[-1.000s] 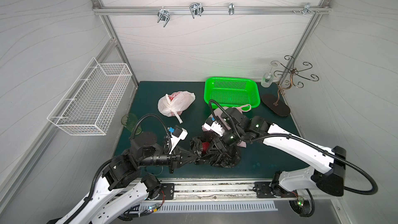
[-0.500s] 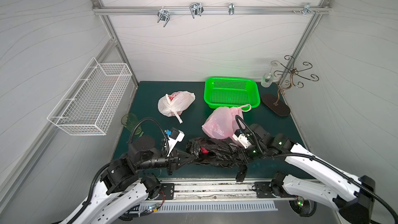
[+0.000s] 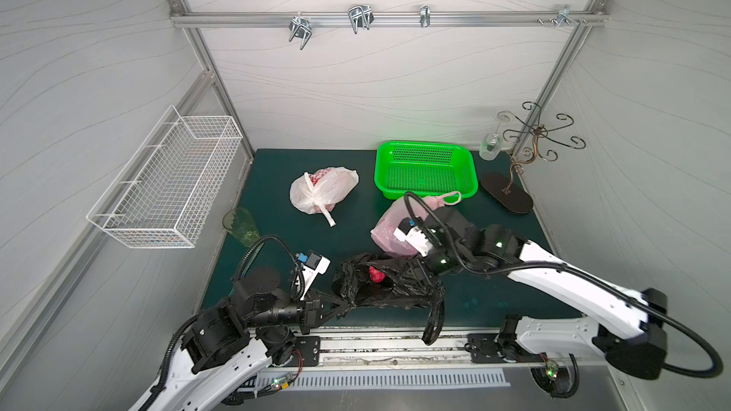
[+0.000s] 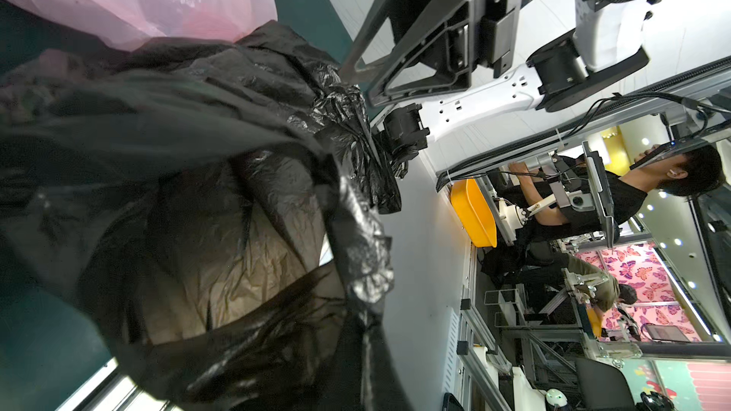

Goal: Untie the knot of a plastic bag & take out the apple
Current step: Untie the plastic bag at the center of the board.

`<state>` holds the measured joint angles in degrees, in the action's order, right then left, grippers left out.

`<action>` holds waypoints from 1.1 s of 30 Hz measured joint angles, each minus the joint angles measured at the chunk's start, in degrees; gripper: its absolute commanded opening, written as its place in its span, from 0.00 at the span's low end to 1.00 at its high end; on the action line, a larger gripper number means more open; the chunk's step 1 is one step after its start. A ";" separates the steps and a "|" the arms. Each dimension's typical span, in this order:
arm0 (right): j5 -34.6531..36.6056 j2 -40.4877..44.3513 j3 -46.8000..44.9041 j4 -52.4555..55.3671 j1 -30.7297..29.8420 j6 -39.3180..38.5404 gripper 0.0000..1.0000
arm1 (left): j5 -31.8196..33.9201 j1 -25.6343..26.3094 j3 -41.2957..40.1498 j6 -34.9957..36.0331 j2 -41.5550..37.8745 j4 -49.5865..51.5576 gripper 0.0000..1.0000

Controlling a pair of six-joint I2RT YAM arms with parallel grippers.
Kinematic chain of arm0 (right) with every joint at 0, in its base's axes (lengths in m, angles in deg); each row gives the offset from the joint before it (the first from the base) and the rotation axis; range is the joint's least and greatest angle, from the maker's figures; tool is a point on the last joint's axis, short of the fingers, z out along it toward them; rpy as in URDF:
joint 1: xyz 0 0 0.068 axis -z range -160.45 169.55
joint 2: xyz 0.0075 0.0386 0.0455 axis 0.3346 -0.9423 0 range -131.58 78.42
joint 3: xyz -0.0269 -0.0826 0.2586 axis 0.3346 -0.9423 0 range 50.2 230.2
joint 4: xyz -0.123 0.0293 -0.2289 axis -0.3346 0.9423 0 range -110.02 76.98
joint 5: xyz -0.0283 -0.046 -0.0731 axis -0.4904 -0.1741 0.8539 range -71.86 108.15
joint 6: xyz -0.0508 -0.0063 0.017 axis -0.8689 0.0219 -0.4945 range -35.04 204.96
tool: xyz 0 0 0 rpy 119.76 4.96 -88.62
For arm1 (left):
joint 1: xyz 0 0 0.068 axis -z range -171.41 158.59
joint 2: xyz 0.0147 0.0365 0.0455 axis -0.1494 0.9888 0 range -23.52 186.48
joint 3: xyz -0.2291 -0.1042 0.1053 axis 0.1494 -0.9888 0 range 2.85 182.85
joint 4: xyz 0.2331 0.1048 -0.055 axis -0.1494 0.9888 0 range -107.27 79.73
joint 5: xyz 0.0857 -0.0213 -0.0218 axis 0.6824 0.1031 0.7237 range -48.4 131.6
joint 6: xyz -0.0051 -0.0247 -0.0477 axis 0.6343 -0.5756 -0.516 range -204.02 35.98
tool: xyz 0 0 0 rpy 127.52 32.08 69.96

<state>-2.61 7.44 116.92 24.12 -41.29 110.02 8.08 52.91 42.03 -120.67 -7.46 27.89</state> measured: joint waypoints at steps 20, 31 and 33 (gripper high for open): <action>13.99 -17.09 -2.16 -4.66 -2.91 -6.12 0.99 | -6.23 0.00 -3.56 -1.36 -5.46 5.49 0.00; 19.12 -8.83 -11.34 -2.78 -12.20 -7.13 0.99 | -5.68 0.00 -3.56 -1.01 -4.98 7.21 0.00; 19.71 -5.64 -11.21 -3.26 -10.21 -6.03 0.98 | -5.68 0.00 -3.56 -1.01 -4.98 7.48 0.00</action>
<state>17.11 1.80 105.71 20.87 -51.49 103.98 2.40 52.91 38.46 -121.67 -12.45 35.37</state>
